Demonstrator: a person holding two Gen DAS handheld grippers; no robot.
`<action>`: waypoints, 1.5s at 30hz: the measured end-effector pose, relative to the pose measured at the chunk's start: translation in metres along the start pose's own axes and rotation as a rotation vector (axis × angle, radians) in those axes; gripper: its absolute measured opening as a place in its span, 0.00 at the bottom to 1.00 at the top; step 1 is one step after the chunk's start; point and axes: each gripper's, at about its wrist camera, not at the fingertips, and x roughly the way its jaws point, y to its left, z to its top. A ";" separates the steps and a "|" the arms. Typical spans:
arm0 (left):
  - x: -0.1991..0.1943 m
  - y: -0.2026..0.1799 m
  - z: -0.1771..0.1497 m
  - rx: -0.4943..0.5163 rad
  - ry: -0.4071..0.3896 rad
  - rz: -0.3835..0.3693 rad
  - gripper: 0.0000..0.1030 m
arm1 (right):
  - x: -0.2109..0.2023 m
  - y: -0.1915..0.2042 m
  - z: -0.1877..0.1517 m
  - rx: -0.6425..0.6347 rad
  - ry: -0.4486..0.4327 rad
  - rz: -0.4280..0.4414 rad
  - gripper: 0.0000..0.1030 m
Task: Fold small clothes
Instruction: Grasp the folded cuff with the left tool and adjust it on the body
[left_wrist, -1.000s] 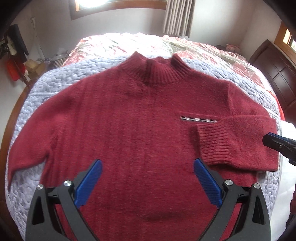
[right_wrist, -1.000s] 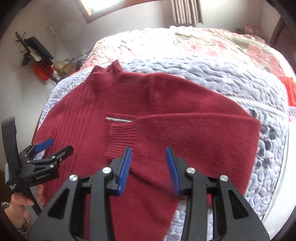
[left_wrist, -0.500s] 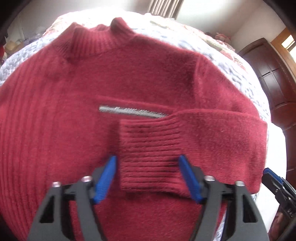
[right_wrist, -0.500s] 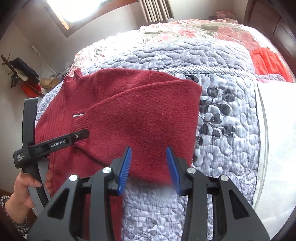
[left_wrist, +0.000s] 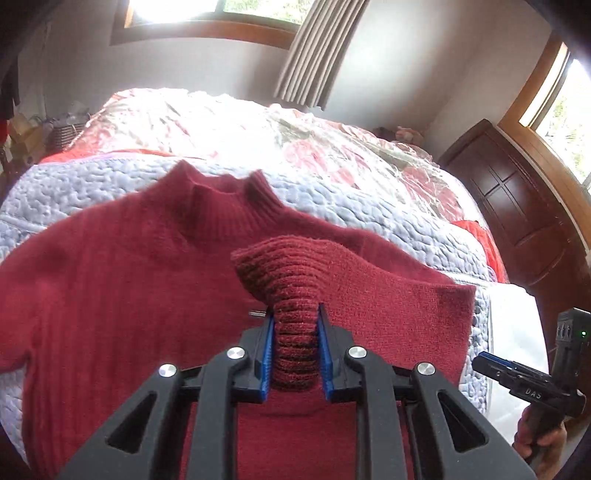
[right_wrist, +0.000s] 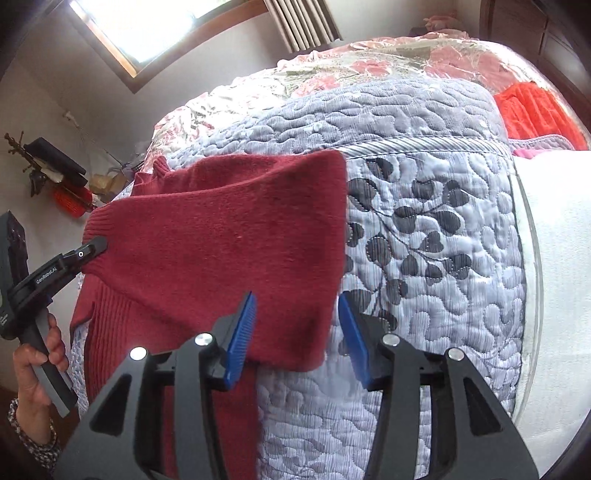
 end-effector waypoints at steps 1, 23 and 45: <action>-0.004 0.009 0.001 -0.003 -0.003 0.028 0.23 | 0.003 0.003 0.001 -0.001 0.003 0.004 0.47; 0.047 0.122 -0.030 -0.226 0.225 0.080 0.82 | 0.036 0.050 0.002 -0.028 0.066 -0.020 0.64; 0.005 0.155 -0.008 -0.220 0.060 0.148 0.39 | 0.037 0.044 0.010 -0.001 0.072 0.049 0.67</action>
